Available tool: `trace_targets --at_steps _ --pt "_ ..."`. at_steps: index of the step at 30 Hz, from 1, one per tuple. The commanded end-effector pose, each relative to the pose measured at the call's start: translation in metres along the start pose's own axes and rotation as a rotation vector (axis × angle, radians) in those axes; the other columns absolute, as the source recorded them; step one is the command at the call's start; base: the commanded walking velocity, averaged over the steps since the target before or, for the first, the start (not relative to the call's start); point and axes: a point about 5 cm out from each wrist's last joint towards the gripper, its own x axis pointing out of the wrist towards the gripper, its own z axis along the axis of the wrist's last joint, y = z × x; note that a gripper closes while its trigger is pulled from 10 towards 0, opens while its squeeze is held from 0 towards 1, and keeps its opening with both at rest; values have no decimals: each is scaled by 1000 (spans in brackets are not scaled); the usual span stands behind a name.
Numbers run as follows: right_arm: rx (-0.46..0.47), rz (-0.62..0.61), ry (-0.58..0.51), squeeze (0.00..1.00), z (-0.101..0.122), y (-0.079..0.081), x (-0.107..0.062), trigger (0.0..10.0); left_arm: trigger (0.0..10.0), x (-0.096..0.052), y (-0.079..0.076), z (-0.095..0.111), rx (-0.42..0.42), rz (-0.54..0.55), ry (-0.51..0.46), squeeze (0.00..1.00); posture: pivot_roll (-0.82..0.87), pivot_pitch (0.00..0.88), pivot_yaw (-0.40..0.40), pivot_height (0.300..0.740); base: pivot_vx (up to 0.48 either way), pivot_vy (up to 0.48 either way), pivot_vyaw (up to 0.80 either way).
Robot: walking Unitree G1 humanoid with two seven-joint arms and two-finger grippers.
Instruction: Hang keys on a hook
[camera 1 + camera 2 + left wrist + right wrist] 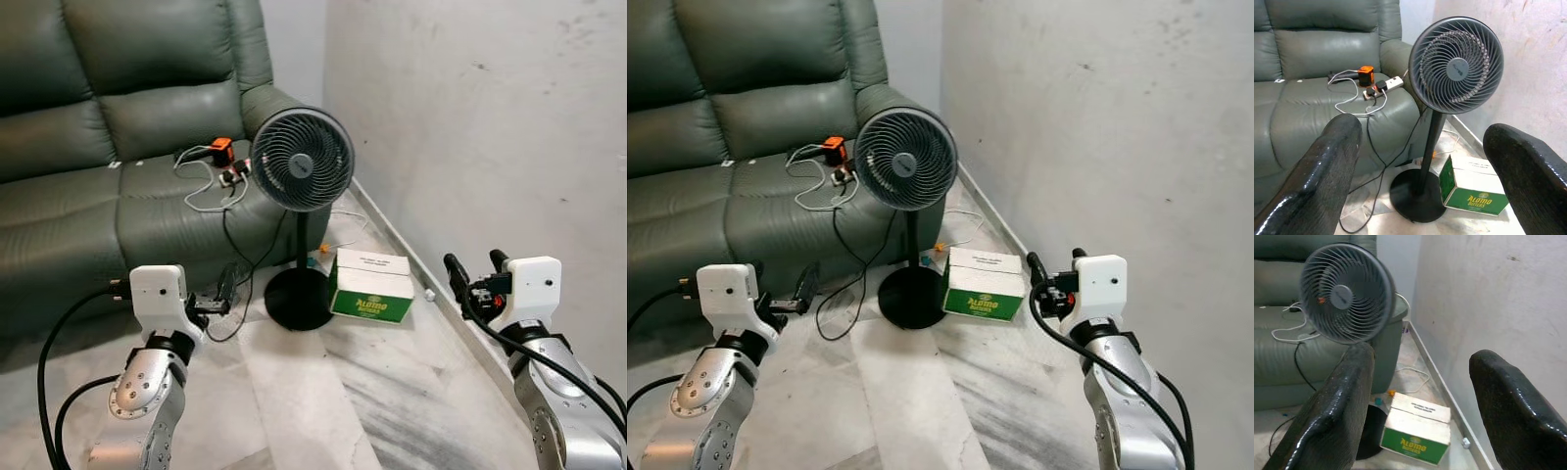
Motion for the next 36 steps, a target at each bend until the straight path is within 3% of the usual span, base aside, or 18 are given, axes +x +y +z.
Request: trace_targets --at_steps 1,19,21,26,36 --pt "2 7 6 0 0 2 0 10000 10000 1 1 2 13 -4 6 0 29 0 -20 740 0 476 0" --pt "-2 -2 -2 0 4 2 1 10000 10000 2 2 2 3 -6 11 0 30 0 -18 740 0 476 0" --pt "-1 -4 -3 0 5 2 1 10000 10000 4 2 4 36 -6 3 0 30 0 -18 740 0 0 0" --pt "-3 -5 -3 0 6 1 1 10000 10000 6 4 4 28 8 3 0 30 0 -18 740 0 0 0" --pt "-8 -2 6 0 7 2 3 10000 10000 10 9 8 5 42 -6 0 15 0 -14 740 0 0 -800"
